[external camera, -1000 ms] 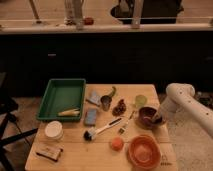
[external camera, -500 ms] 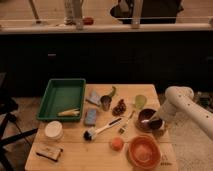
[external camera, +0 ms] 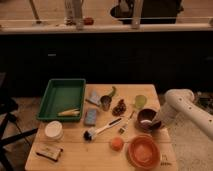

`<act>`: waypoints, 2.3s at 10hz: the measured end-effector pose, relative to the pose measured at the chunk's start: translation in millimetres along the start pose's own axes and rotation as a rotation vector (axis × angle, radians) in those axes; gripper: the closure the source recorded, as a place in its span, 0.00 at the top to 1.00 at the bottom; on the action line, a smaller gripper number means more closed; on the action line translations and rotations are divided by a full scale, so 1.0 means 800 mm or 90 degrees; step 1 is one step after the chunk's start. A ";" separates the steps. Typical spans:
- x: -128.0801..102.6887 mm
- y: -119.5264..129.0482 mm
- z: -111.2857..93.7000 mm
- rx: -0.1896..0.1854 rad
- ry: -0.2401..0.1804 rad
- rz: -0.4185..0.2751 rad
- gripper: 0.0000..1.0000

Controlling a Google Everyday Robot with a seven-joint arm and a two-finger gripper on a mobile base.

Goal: Stack bowls into tray

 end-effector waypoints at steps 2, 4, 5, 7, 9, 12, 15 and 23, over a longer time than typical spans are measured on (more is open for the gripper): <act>-0.005 -0.004 -0.007 0.001 0.010 -0.011 0.00; -0.007 -0.004 -0.013 0.001 0.017 -0.016 0.00; -0.007 -0.004 -0.017 0.002 0.020 -0.020 0.00; -0.008 -0.004 -0.025 0.004 0.024 -0.032 0.00; -0.009 -0.007 -0.033 0.007 0.025 -0.047 0.00; -0.009 -0.010 -0.048 0.014 0.024 -0.079 0.00; -0.008 -0.009 -0.061 0.032 0.014 -0.107 0.00; -0.009 -0.029 -0.089 0.071 -0.035 -0.236 0.00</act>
